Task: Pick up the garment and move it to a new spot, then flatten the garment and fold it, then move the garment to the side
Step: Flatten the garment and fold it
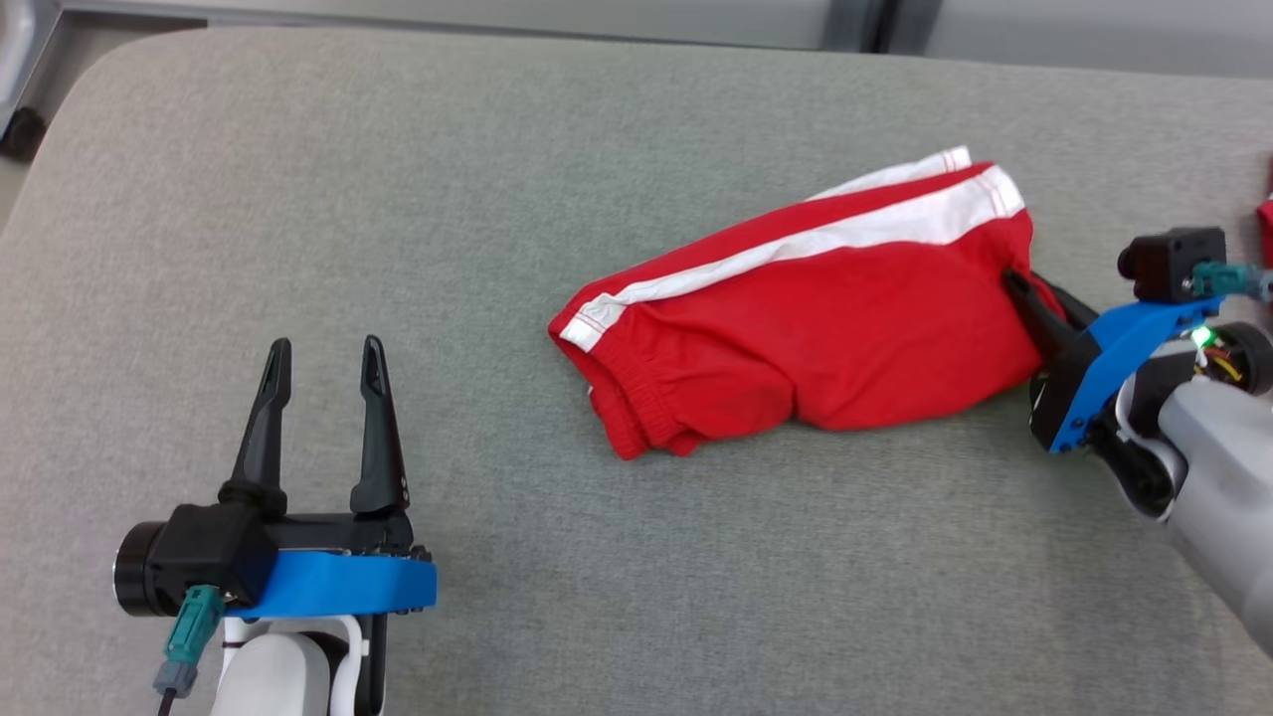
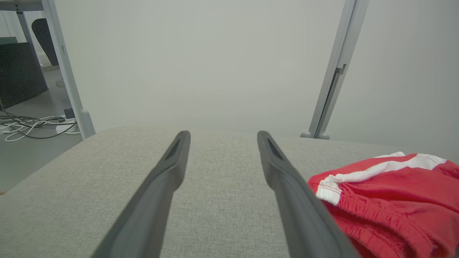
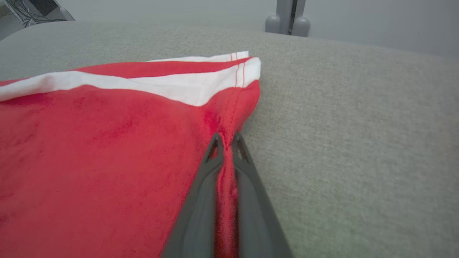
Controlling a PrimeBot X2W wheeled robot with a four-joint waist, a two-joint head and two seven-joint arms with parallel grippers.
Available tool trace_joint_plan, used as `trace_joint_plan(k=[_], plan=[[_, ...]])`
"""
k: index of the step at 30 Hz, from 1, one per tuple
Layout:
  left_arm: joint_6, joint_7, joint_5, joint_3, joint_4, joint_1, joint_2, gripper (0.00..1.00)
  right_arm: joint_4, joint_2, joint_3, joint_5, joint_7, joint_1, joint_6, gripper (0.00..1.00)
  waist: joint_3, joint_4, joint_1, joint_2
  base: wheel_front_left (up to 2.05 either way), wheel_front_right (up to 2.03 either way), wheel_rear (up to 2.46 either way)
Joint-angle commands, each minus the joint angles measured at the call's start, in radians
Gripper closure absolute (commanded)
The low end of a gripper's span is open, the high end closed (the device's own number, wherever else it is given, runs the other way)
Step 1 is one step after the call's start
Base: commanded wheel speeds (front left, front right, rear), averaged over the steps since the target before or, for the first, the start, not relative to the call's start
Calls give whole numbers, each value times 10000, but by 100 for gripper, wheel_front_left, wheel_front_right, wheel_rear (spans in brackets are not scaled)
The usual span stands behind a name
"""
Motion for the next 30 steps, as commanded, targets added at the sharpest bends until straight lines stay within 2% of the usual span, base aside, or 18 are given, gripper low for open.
trace_joint_plan(k=[1, 7, 16, 23, 30], plan=[[-52, -20, 108, 72, 54, 106, -9, 0, -201, -83, 16, 159, -168, 356, 2, 100, -313, -299, -1, 1, 0, 0, 0], [-178, -20, 283, 304, 147, 306, -7, 0, -771, -277, -242, 404, -365, 1013, 2, 100, -697, -745, -1, 1, 0, 0, 0], [-377, -20, 528, 721, 213, 688, -5, 0, -1725, -574, -2330, -247, -371, 2660, 2, 100, -1219, -1456, -1, 1, 0, 0, 0], [-461, -20, 554, 664, 254, 808, -5, 0, -1445, -841, -3463, -837, -373, 3584, 2, 100, -1381, -1514, -1, 1, 0, 0, 0], [-474, -20, 506, 650, 223, 925, -5, 0, -1410, -442, -4041, -1240, -372, 3817, 2, 100, -1440, -1443, -1, 1, 0, 0, 0]])
